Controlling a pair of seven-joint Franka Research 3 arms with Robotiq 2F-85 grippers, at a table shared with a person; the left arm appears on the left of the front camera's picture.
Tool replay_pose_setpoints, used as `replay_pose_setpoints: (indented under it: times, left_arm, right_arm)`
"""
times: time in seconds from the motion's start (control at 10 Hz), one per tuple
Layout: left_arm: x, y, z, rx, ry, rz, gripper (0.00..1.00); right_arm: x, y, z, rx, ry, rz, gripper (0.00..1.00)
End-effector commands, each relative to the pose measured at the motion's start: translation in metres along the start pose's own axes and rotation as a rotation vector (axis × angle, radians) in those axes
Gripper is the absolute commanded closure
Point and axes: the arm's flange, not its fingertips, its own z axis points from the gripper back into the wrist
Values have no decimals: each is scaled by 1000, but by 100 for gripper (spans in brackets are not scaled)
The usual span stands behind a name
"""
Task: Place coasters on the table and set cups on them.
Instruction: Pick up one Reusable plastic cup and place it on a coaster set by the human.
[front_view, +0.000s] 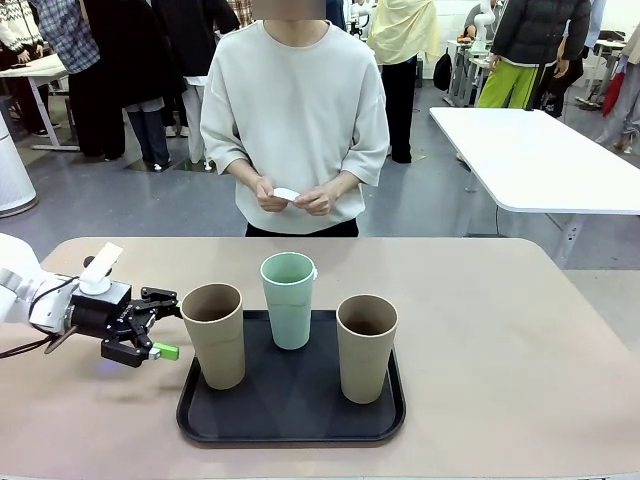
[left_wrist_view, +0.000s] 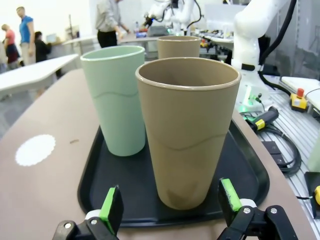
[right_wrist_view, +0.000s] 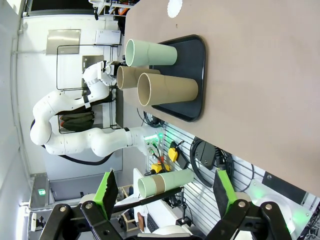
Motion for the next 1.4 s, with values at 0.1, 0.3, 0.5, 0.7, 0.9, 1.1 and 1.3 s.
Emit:
replay_pose_setpoints:
  times: [0.1, 0.3, 0.5, 0.7, 0.9, 1.1, 1.3]
  left_arm:
    - [3, 0, -6, -5, 0, -6, 0]
    - [4, 2, -8, -10, -7, -11, 0]
    - [7, 2, -14, -18, -4, -15, 0]
    - [12, 4, -21, -27, 0, -20, 0]
    - [16, 7, -29, -33, 5, -22, 0]
    - [20, 9, -38, -46, 7, -20, 0]
    - [23, 9, -48, -61, 11, -22, 0]
  right_arm:
    - [1, 0, -1, 11, 3, 1, 0]
    - [1, 0, -1, 11, 3, 1, 0]
    - [1, 0, -1, 11, 3, 1, 0]
    - [1, 0, -1, 11, 3, 1, 0]
    - [1, 0, -1, 11, 3, 1, 0]
    - [1, 0, -1, 11, 3, 1, 0]
    - [1, 0, -1, 11, 3, 1, 0]
